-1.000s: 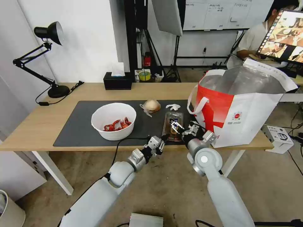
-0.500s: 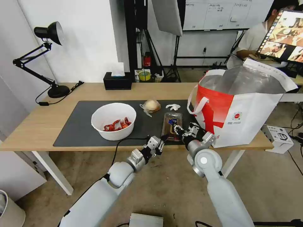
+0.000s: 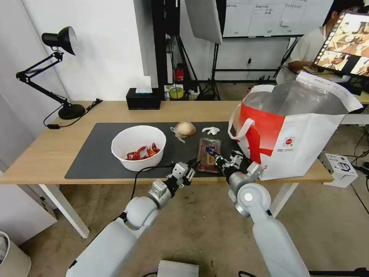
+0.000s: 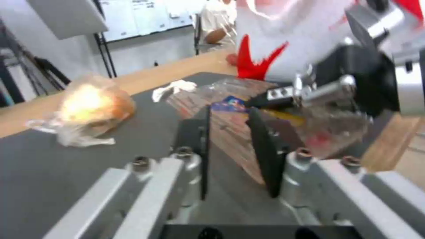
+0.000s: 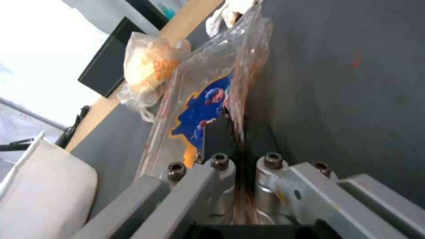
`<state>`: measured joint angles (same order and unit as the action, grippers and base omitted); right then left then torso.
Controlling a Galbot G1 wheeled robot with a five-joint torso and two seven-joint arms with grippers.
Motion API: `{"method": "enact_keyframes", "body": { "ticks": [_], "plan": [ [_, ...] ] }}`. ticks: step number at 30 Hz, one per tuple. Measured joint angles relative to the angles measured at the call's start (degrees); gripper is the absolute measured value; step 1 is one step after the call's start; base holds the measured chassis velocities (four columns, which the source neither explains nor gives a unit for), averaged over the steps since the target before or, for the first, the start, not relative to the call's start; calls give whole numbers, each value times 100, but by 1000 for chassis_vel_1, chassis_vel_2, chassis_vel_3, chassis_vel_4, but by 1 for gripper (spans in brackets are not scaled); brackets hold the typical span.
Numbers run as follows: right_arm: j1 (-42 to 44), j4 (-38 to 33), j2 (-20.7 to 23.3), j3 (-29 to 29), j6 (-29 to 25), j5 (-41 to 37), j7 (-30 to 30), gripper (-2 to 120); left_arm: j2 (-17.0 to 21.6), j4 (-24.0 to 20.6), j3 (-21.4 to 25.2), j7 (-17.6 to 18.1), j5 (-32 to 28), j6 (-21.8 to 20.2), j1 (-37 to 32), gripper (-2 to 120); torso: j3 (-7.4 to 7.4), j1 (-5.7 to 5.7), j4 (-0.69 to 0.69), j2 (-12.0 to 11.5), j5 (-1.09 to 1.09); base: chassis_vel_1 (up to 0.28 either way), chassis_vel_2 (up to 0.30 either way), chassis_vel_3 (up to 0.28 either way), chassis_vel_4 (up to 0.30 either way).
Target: Pick up the trash from the table and place it into the takeout bag.
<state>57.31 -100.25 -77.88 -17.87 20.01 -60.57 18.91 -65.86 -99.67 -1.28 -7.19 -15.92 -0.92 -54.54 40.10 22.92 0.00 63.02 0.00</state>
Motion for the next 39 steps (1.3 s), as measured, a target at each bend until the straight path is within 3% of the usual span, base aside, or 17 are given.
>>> {"method": "enact_keyframes", "body": {
  "ticks": [2,5,17,31,39],
  "plan": [
    [33,-36,-4,7,-11,-8,4,0,32,-321,146,236,-481,-249,-203,46,0,0,-1,0,0,0,0,0,0],
    [79,-106,11,36,-16,-13,-1,0,45,-657,373,439,-739,-470,-412,57,0,0,-1,0,0,0,0,0,0],
    [320,-442,209,147,-214,193,-305,0,206,-1754,1571,765,-743,-853,-1537,97,0,0,1,0,0,0,0,0,0],
    [1022,-1022,340,-181,-394,623,-659,0,38,-2552,2699,841,-669,-964,-2601,100,0,0,-2,0,0,0,0,0,0],
    [1191,-1126,470,-167,-622,915,-1121,0,-394,-2718,3211,777,-196,-846,-3272,100,0,0,-1,0,1,0,0,0,0]
  ]
}}
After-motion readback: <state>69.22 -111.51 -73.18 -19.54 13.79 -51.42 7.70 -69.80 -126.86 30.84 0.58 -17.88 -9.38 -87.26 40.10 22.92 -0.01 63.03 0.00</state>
